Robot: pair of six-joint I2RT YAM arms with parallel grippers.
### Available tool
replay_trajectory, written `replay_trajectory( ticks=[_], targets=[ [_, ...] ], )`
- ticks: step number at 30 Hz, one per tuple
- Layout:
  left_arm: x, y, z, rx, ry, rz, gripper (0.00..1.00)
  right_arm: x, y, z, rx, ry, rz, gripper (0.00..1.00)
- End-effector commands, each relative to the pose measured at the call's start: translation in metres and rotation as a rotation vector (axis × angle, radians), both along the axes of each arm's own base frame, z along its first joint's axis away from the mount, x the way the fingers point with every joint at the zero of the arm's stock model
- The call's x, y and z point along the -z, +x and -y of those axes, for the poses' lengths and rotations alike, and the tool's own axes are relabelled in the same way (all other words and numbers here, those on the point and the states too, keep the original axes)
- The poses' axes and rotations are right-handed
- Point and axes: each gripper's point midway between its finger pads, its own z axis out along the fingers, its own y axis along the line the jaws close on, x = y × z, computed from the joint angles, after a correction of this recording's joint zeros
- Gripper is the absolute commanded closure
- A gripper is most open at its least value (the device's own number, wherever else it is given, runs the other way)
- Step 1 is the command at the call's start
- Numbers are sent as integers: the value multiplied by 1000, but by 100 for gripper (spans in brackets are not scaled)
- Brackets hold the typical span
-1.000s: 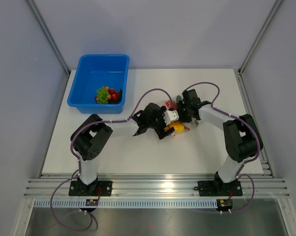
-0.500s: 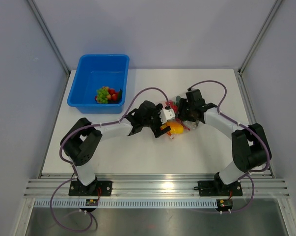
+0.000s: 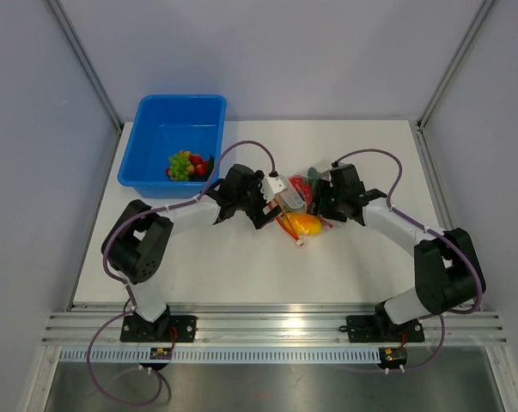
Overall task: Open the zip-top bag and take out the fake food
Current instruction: Pick up the fake fruit from the zipper food storage bag.
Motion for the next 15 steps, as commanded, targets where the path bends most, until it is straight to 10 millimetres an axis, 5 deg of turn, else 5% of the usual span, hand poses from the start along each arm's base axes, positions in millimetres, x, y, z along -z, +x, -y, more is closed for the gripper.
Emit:
replay_trajectory(
  ticks=[1, 15],
  targets=[
    [-2, 4, 16, 55, -12, -11, 1, -11, -8, -10, -28, 47, 20, 31],
    [-1, 12, 28, 57, -41, -32, 1, 8, -6, -22, -44, 66, -30, 23]
  ],
)
